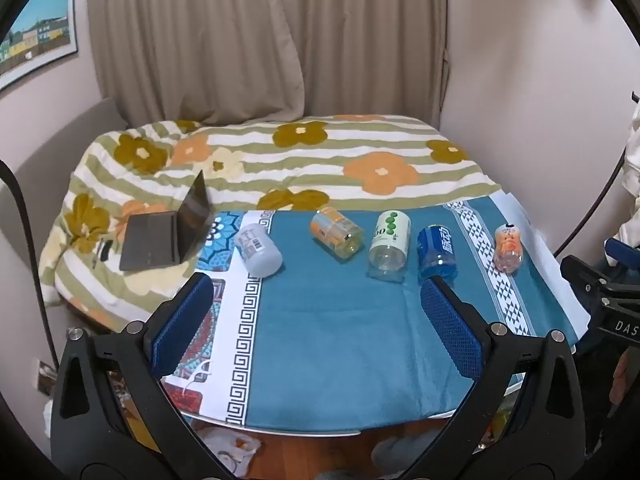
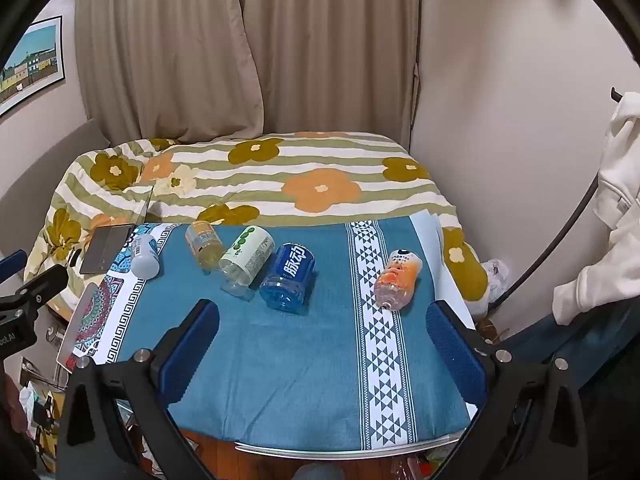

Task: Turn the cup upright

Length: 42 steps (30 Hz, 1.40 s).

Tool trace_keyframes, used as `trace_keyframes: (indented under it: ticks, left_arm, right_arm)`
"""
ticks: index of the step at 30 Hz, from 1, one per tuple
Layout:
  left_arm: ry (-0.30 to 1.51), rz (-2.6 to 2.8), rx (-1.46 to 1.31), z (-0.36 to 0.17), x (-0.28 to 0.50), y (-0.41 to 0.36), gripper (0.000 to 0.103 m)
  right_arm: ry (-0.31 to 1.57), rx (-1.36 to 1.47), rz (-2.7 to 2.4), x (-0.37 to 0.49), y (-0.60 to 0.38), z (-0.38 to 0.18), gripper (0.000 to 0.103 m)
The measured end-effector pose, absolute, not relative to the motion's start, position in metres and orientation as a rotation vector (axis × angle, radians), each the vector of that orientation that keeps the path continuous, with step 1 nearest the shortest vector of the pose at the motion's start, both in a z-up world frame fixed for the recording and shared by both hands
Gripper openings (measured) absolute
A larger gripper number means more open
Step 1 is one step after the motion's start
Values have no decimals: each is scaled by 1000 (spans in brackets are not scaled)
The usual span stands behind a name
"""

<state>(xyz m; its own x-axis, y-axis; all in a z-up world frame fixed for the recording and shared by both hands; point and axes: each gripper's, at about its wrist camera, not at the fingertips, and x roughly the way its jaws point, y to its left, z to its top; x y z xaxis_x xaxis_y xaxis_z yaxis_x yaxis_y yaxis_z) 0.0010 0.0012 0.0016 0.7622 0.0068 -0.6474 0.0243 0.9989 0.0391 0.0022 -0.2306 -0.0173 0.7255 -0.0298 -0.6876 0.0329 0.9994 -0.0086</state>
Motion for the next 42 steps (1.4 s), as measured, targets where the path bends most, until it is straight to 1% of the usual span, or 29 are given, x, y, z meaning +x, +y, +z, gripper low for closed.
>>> trace_keyframes:
  ticks: [42]
  left_arm:
    - [699,-6,16,-4,16,20,103]
  right_arm:
    - [753,7,-31,15,-219,-19,103]
